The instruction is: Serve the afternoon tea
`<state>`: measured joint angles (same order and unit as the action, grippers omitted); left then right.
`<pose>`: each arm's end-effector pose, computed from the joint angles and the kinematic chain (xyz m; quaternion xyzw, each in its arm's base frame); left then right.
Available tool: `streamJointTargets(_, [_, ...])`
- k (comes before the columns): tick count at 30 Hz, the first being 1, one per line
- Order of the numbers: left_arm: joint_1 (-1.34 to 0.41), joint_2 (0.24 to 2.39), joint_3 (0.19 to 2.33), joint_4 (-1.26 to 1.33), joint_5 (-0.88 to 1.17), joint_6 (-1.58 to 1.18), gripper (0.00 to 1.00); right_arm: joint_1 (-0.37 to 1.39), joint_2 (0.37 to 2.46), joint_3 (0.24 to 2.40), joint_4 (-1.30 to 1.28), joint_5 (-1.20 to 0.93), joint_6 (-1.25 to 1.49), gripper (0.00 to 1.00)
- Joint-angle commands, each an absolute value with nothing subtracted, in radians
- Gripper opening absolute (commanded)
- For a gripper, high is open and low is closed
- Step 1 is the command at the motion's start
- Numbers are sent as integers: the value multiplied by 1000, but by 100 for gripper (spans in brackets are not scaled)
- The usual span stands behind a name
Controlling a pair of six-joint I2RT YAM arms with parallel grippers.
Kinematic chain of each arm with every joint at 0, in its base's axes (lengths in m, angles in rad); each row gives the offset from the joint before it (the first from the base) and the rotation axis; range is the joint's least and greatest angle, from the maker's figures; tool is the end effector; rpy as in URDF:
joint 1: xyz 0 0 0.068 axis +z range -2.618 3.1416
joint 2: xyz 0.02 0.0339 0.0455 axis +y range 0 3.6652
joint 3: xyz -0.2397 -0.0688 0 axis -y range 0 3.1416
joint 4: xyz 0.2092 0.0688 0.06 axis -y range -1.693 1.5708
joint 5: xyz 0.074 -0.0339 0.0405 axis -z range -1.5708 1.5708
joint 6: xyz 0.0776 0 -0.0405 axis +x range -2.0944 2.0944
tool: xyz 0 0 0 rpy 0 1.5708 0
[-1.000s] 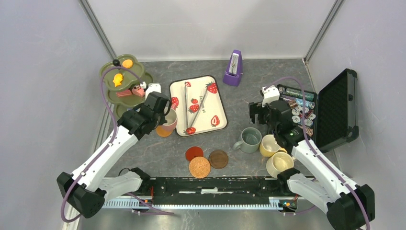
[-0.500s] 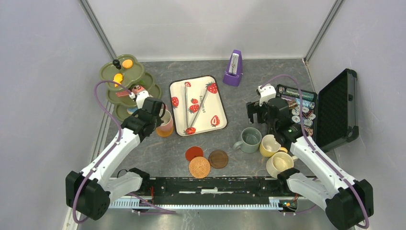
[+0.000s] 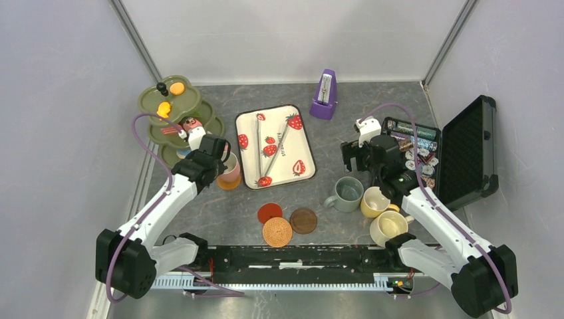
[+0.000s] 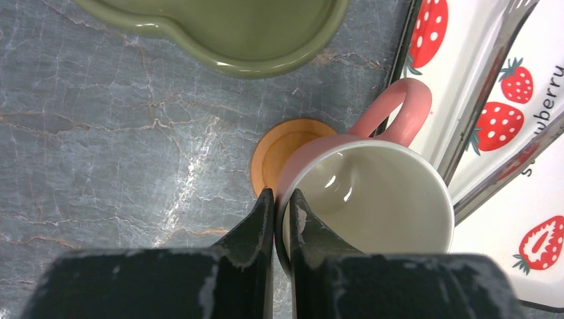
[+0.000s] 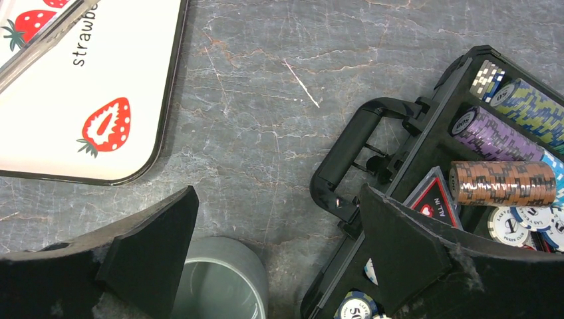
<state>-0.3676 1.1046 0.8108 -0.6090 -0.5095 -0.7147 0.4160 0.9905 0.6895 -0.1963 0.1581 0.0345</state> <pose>0.2167 -0.0429 0.2132 -0.2392 0.8863 0.0406 0.3946 0.2231 0.0852 0.2374 -0.1228 0.8488 0.0477 0.5120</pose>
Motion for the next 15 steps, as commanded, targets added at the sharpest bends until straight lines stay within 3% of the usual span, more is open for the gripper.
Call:
streamJointTargets(1, [-361,1106,801,-512,-547,-793,2,414,977,722,-174,148,24,98])
streamJointTargets(15, [-358,1126,780,-513,-583,-812,2,414,965,697,-170,147,27,98])
